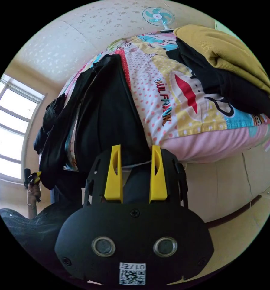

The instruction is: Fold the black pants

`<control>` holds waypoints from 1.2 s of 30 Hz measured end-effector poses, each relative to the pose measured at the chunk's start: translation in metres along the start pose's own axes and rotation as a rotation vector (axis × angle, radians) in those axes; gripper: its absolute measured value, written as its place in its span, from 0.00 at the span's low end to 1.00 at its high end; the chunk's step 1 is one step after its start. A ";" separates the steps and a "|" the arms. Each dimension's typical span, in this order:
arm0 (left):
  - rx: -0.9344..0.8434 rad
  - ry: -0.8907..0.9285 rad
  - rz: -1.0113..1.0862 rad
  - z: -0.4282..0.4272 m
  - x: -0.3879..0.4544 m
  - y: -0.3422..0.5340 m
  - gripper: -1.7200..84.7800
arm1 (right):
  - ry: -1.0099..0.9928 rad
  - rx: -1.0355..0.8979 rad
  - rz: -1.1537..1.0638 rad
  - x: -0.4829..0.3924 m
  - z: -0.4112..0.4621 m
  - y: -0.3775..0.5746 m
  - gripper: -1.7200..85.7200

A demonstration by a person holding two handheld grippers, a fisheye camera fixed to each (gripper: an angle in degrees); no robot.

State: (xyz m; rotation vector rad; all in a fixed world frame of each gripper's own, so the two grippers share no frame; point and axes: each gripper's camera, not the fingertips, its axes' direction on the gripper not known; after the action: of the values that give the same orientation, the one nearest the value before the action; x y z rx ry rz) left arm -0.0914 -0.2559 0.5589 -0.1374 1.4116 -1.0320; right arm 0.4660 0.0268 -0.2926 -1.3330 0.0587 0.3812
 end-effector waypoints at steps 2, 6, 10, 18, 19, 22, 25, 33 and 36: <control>-0.037 -0.200 -0.092 -0.011 -0.022 0.005 0.06 | 0.031 -0.013 -0.009 0.009 0.005 -0.003 0.13; 0.041 -0.305 -0.093 -0.036 -0.010 0.016 0.11 | -0.073 -0.022 -0.025 0.028 -0.019 -0.002 0.07; 0.049 -0.285 0.079 -0.040 0.048 0.011 0.14 | -0.128 0.228 0.080 0.053 -0.109 0.031 0.06; -0.121 0.028 0.425 0.015 0.184 -0.035 0.19 | -0.259 0.214 -0.361 -0.010 -0.195 0.040 0.05; -0.141 0.038 0.433 0.022 0.191 -0.041 0.20 | -0.318 0.183 -0.428 -0.027 -0.185 0.038 0.05; -0.241 0.038 0.453 0.065 0.215 -0.071 0.20 | -0.445 0.082 -0.543 -0.069 -0.148 0.033 0.06; -0.341 0.029 0.385 0.104 0.202 -0.087 0.11 | -0.546 -0.016 -0.609 -0.091 -0.116 0.028 0.06; -0.231 0.027 0.422 0.090 0.172 -0.056 0.05 | -0.421 0.004 -0.426 -0.038 -0.094 -0.156 0.20; -0.205 0.034 0.458 0.084 0.177 -0.047 0.05 | -0.208 0.005 -0.356 -0.061 -0.032 -0.276 0.22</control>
State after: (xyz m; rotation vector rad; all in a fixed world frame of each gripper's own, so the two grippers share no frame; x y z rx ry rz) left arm -0.0752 -0.4397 0.4776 0.0550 1.4884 -0.5149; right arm 0.4982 -0.0692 -0.0268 -1.2631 -0.3471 0.2145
